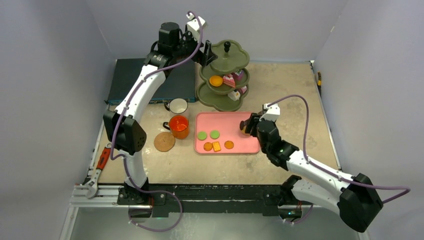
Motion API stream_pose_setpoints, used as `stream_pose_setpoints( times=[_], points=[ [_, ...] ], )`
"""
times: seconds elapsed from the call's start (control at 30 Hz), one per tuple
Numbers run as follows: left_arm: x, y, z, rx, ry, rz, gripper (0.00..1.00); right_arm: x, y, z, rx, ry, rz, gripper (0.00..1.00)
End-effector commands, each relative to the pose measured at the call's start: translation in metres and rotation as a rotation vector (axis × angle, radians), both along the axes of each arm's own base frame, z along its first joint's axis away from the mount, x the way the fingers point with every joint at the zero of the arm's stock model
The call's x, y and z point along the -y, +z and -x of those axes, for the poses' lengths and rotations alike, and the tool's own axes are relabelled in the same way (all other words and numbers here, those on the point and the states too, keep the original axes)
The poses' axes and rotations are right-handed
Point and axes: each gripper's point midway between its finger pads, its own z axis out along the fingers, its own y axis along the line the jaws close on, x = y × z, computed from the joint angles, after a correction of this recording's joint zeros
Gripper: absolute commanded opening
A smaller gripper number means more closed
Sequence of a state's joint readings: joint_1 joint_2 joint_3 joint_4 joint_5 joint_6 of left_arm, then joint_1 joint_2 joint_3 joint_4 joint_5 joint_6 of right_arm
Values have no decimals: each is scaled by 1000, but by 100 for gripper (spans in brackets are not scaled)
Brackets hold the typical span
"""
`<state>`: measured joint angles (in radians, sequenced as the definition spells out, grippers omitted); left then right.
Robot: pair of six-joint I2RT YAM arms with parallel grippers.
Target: Serve the afternoon tea
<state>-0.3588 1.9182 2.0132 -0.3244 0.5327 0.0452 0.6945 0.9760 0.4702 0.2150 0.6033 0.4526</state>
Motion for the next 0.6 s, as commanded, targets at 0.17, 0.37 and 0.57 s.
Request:
stream_pose_setpoints(
  times=[0.17,0.37,0.57],
  points=[
    [-5,30,12,53,-9,32,86,-10,-3,-1,4,38,-39,63],
    [-5,31,11,53,-7,36,86,-9,-4,-2,2,30,-20,58],
    [-5,30,11,48,-4,38,86,-9,22,-7,77,24,-33,42]
  ],
)
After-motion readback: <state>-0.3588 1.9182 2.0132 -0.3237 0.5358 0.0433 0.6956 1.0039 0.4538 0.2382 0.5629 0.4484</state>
